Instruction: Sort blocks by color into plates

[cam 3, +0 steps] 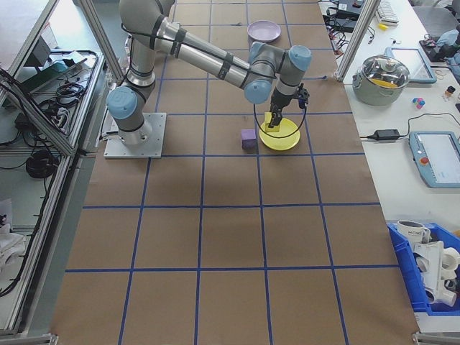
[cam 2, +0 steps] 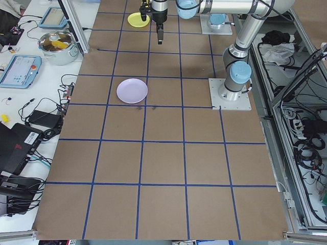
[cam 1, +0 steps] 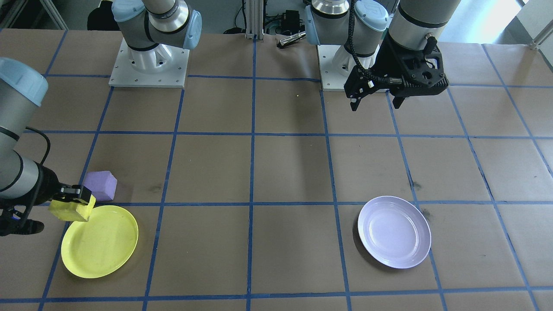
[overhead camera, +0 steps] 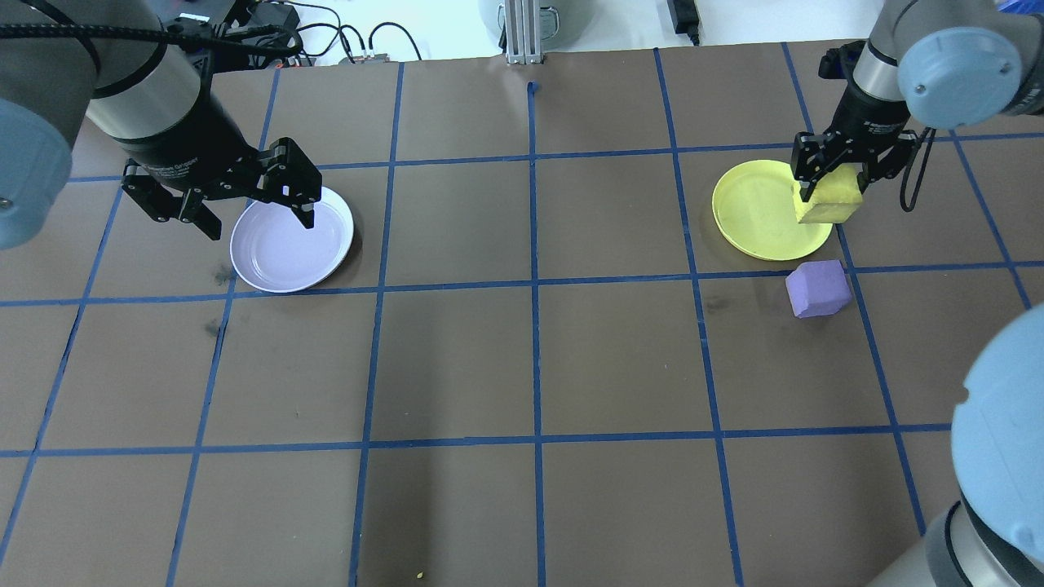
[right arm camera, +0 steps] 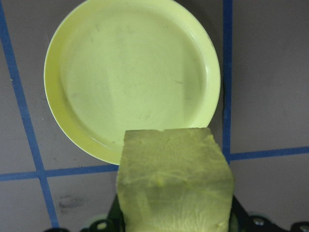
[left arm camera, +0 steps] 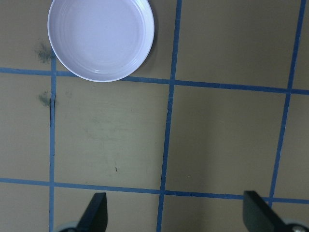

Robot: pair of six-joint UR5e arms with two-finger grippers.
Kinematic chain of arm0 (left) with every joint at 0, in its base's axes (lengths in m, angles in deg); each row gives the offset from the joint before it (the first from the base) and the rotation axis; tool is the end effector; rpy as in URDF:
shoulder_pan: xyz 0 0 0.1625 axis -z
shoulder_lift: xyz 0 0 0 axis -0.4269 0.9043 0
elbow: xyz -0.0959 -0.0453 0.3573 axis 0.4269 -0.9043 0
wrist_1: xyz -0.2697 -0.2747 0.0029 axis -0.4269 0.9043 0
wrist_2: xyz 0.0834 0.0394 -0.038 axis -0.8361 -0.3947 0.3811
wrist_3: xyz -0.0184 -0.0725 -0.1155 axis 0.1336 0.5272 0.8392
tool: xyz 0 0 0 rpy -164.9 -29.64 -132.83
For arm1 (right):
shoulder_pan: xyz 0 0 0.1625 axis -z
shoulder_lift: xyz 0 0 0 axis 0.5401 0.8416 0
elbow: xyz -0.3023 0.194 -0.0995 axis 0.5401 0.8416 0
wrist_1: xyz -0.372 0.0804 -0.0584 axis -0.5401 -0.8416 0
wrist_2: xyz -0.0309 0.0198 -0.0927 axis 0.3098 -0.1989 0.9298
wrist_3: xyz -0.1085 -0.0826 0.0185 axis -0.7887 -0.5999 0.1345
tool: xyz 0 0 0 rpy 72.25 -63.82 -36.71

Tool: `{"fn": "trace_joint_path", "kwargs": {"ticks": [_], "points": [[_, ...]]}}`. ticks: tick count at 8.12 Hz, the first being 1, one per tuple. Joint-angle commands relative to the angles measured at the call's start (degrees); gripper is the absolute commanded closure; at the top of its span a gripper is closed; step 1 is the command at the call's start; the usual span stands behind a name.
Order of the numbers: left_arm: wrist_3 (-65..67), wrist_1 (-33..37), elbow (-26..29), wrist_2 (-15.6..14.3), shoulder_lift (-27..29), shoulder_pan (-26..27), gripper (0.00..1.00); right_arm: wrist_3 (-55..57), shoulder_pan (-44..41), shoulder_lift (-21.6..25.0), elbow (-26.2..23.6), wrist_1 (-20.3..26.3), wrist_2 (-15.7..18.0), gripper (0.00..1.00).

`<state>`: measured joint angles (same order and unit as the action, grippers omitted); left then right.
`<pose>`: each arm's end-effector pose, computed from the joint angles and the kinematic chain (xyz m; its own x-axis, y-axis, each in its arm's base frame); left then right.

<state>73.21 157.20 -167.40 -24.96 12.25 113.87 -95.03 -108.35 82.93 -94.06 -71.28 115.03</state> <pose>-0.1222 -0.4380 0.3972 -0.9953 -0.0965 -0.0015 -0.0965 0.9952 -0.0133 -0.0181 -0.5738 0.2304 -0.9968 0.0704 0.0366 0.0752 0.9855 0.1520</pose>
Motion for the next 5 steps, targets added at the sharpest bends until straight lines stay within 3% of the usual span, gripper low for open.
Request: {"fn": "trace_joint_path", "kwargs": {"ticks": [1, 5], "points": [[0.00, -0.01, -0.01, 0.06, 0.14, 0.00, 0.00, 2.31, -2.55, -8.71, 6.30, -1.00, -0.26, 0.31], [0.00, 0.08, -0.01, 0.15, 0.23, 0.00, 0.00, 2.15, -2.92, -11.81, 5.78, -2.94, -0.09, 0.29]]}}
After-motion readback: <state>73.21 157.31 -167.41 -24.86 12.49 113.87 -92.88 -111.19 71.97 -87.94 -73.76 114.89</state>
